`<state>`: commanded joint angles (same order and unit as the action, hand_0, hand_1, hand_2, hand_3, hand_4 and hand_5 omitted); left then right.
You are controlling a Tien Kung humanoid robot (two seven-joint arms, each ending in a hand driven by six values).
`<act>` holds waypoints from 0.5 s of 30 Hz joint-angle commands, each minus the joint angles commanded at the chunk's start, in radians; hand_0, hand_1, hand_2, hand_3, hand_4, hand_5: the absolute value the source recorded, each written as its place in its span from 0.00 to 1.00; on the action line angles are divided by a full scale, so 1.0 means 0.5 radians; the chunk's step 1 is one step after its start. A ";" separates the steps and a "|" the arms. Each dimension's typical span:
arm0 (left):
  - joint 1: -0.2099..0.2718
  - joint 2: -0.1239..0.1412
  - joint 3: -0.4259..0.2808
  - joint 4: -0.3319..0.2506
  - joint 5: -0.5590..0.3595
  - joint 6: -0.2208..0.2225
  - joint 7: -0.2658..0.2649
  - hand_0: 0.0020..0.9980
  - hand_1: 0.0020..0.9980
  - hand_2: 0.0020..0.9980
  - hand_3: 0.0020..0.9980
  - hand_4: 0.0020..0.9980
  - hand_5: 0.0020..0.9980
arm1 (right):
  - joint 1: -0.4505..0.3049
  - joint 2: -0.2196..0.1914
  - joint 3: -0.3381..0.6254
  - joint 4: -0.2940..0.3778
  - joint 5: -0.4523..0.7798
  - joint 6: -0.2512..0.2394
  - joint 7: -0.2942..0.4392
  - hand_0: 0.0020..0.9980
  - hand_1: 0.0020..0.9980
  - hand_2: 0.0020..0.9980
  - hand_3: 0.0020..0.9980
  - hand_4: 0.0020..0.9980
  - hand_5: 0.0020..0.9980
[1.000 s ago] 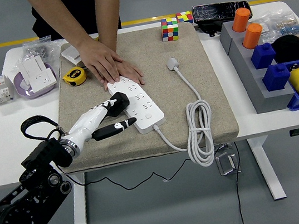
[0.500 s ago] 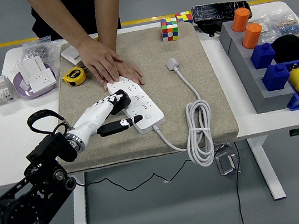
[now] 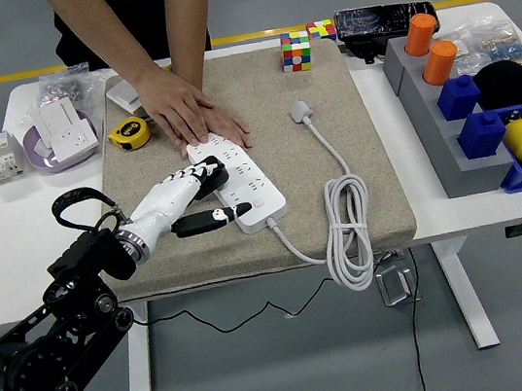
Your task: Pick up the plug,place it near the board,insert it into the board,press the button
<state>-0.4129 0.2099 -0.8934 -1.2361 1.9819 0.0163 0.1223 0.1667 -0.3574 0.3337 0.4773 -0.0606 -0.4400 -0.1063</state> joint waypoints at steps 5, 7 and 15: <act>-0.010 0.017 0.009 0.017 0.017 -0.008 -0.003 1.00 1.00 1.00 0.97 1.00 1.00 | -0.006 0.001 -0.002 -0.001 0.003 0.000 0.000 0.90 0.84 0.79 0.79 1.00 0.98; -0.019 0.019 0.016 0.029 0.021 -0.011 -0.003 1.00 1.00 1.00 0.97 1.00 1.00 | -0.005 0.001 -0.001 0.000 0.001 0.000 0.000 0.90 0.84 0.79 0.79 1.00 0.98; -0.048 0.016 0.036 0.037 0.026 -0.017 -0.005 1.00 1.00 1.00 0.97 1.00 1.00 | 0.000 0.000 0.008 0.000 -0.002 -0.001 0.000 0.89 0.84 0.79 0.79 1.00 0.98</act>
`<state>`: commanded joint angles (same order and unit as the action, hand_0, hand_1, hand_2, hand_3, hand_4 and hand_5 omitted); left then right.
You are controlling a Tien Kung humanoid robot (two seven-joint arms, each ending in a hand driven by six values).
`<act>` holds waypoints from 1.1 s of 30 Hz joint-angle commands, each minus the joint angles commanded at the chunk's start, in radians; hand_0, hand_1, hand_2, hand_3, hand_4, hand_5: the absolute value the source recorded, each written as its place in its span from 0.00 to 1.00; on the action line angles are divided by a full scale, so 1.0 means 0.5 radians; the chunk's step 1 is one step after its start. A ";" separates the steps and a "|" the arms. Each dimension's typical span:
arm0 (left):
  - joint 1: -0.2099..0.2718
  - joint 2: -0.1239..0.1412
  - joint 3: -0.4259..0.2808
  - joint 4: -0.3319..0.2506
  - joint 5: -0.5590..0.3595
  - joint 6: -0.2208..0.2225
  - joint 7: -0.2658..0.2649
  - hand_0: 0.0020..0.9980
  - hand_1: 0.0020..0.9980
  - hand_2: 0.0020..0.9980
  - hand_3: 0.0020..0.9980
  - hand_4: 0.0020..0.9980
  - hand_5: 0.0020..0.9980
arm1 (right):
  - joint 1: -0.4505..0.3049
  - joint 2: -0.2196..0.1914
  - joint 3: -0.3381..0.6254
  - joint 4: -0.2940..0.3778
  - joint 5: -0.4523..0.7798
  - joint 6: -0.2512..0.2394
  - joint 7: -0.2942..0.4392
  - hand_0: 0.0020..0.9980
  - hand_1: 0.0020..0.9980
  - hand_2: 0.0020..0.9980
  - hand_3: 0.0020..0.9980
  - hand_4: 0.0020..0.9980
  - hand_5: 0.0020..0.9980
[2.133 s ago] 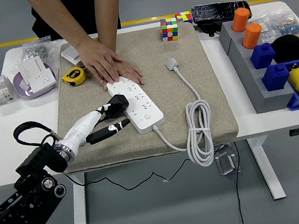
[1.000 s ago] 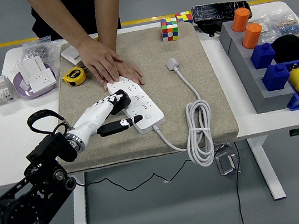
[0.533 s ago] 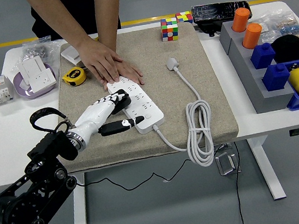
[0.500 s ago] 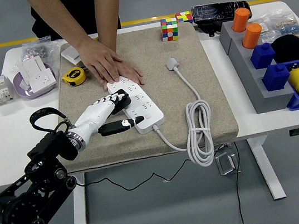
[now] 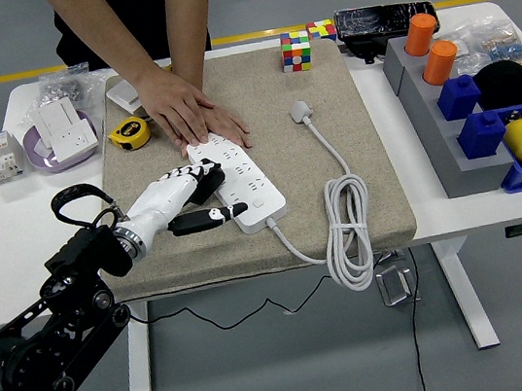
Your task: Pick up the plug,place it near the board,insert it into the board,press the button
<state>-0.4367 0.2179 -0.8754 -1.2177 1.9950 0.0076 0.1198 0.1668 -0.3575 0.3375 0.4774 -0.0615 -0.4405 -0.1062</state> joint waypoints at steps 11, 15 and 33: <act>-0.030 -0.004 0.067 -0.026 0.010 0.006 -0.004 1.00 1.00 1.00 0.97 1.00 1.00 | 0.003 -0.004 0.007 0.000 0.001 0.000 0.000 0.89 0.84 0.79 0.79 1.00 0.98; -0.058 0.007 0.125 -0.018 0.002 0.006 -0.013 1.00 1.00 1.00 0.97 1.00 1.00 | 0.006 -0.003 0.009 0.001 -0.002 0.000 0.001 0.89 0.84 0.79 0.79 1.00 0.98; -0.156 0.012 0.167 0.081 0.000 0.023 -0.046 1.00 1.00 1.00 0.97 1.00 1.00 | 0.005 -0.005 0.011 0.000 0.001 0.000 0.002 0.89 0.84 0.79 0.79 1.00 0.98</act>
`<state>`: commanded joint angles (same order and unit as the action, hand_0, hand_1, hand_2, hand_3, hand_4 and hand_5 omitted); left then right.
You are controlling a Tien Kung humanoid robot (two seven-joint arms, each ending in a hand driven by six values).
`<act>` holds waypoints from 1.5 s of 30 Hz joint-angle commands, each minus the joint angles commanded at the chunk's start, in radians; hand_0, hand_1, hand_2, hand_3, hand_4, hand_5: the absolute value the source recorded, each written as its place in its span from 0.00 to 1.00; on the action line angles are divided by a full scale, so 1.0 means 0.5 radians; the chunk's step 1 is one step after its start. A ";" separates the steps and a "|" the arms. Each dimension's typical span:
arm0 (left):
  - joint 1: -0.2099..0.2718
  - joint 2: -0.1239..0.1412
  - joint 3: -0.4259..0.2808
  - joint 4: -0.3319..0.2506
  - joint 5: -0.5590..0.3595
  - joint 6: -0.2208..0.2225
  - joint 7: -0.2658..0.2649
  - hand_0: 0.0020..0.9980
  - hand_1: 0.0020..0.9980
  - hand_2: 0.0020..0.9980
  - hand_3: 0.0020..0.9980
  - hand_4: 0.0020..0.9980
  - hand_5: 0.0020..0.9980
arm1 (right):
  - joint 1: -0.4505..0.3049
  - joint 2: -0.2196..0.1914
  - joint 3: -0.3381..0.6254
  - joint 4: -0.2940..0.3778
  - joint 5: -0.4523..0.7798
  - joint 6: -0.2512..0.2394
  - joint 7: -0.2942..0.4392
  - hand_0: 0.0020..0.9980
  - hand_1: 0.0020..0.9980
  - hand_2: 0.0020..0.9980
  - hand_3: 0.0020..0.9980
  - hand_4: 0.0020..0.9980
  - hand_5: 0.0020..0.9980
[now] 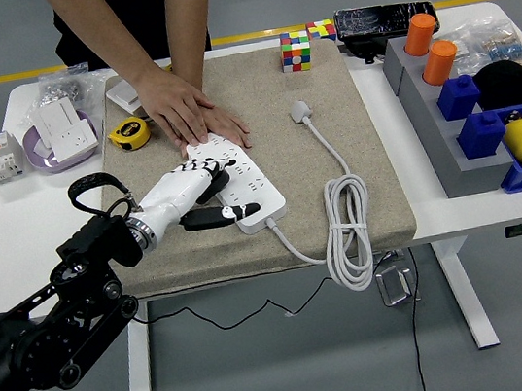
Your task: Pick up the plug,place it near the board,insert it into the board,press the button
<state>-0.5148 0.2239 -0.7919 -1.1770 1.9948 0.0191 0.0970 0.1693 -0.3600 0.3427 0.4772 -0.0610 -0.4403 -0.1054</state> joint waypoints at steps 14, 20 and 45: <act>0.071 0.001 -0.077 -0.079 0.061 0.067 0.015 1.00 1.00 1.00 0.97 1.00 1.00 | -0.004 0.002 -0.002 -0.001 -0.003 -0.002 -0.002 0.89 0.84 0.79 0.79 1.00 0.98; 0.194 -0.025 -0.281 -0.207 0.212 0.311 0.050 1.00 1.00 1.00 0.98 1.00 1.00 | -0.017 0.003 0.002 -0.002 -0.004 0.000 -0.003 0.89 0.84 0.79 0.79 1.00 0.98; 0.143 0.020 -0.039 -0.112 0.520 0.074 0.201 1.00 1.00 1.00 1.00 1.00 1.00 | -0.005 0.003 0.011 -0.001 -0.011 -0.003 -0.006 0.89 0.84 0.79 0.79 1.00 0.98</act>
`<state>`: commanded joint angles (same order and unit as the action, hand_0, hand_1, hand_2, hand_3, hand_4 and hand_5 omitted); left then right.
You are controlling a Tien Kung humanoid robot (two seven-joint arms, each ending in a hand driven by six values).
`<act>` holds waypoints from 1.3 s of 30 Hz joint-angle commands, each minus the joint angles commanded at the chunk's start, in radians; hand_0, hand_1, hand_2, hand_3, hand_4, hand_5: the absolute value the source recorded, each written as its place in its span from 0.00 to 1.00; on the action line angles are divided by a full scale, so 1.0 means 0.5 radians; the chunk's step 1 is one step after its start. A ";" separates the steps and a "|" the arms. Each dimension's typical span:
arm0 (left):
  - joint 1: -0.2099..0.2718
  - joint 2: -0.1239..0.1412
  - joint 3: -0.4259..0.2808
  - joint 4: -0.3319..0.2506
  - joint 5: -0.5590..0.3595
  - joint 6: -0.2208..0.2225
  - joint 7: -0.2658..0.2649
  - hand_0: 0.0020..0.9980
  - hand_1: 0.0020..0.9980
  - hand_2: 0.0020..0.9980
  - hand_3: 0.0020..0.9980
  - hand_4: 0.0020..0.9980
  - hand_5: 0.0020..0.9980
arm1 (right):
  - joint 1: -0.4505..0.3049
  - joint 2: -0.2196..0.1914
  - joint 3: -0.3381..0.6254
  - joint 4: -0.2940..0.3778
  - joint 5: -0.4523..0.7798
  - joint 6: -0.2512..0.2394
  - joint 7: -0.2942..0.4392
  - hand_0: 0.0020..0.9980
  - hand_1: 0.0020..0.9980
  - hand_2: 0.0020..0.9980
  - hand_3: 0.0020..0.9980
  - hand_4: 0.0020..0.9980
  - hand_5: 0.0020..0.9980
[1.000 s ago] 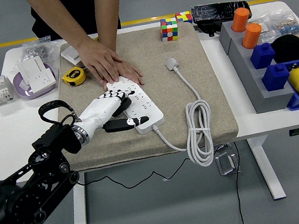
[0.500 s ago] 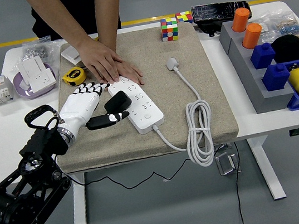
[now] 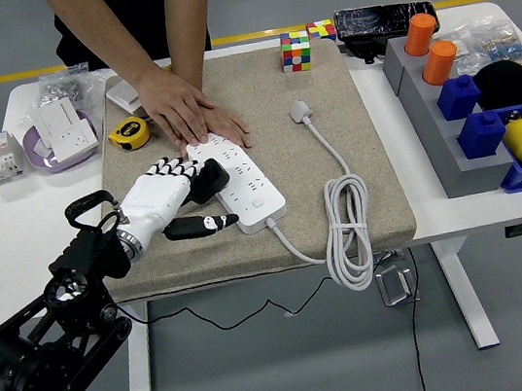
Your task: Pick up the plug,place it near the board,insert it into the board,press the button
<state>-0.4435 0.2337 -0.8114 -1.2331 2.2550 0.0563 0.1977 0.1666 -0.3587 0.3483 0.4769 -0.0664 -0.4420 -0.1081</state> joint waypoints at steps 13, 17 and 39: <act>-0.033 0.002 0.078 0.087 -0.024 -0.001 -0.022 1.00 1.00 1.00 1.00 1.00 1.00 | -0.006 0.000 -0.004 -0.003 0.005 0.000 0.000 0.89 0.84 0.79 0.79 1.00 0.99; -0.069 -0.005 0.122 0.109 -0.030 -0.001 -0.030 1.00 1.00 1.00 1.00 1.00 1.00 | 0.002 0.000 0.003 0.001 -0.003 0.000 0.000 0.89 0.84 0.79 0.79 1.00 0.99; -0.127 0.010 0.244 0.111 -0.048 -0.010 -0.041 1.00 1.00 1.00 1.00 1.00 1.00 | 0.001 -0.004 -0.011 0.003 -0.005 -0.003 -0.003 0.89 0.83 0.79 0.79 1.00 0.99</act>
<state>-0.5070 0.2385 -0.6893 -1.1778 2.2311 0.0514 0.1770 0.1672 -0.3609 0.3428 0.4782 -0.0688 -0.4433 -0.1097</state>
